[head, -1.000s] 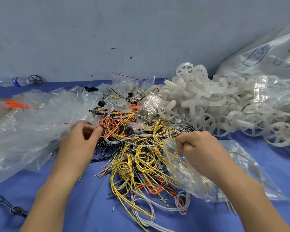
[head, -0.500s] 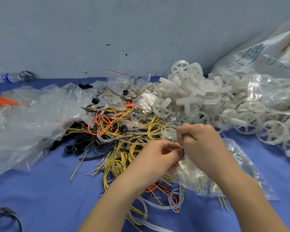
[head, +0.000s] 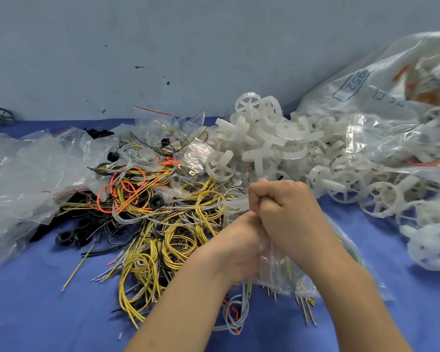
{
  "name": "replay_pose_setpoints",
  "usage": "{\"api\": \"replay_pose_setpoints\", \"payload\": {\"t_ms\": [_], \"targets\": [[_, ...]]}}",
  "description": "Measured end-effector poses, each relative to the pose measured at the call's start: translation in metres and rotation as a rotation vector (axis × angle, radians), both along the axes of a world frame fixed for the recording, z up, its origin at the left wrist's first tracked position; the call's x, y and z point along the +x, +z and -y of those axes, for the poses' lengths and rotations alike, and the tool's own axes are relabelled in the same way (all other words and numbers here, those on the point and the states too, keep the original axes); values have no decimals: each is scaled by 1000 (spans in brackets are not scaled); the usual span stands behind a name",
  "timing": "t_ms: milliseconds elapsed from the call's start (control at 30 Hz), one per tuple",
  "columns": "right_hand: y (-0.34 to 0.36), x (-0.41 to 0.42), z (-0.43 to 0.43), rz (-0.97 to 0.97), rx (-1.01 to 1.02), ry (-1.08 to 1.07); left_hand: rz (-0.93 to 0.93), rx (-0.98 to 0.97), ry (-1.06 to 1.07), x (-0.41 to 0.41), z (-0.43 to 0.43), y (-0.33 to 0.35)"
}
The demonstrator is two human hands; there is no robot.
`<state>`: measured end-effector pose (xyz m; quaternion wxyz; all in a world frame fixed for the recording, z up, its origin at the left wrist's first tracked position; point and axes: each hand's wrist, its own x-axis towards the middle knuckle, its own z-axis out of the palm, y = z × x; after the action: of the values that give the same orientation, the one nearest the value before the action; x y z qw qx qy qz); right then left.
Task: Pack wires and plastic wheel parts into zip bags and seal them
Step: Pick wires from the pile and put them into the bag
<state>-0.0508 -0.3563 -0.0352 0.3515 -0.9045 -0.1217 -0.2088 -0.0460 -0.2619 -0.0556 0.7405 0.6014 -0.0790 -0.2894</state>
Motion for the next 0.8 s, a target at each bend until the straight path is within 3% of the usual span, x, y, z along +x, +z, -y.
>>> {"api": "replay_pose_setpoints", "payload": {"t_ms": [200, 367, 500, 700, 800], "targets": [[1, 1, -1, -17, 12, 23, -3, 1, 94, 9, -9, 5], [-3, -1, 2, -45, -14, 19, -10, -60, 40, 15, -46, 12], [-8, 1, 6, -105, -42, -6, 23, 0, 42, 15, -72, 12], [-11, 5, 5, -178, -30, -20, 149, 170, 383, 27, -82, 7], [-12, 6, 5, -236, -13, -8, 273, 305, 435, 38, -77, 8]]}}
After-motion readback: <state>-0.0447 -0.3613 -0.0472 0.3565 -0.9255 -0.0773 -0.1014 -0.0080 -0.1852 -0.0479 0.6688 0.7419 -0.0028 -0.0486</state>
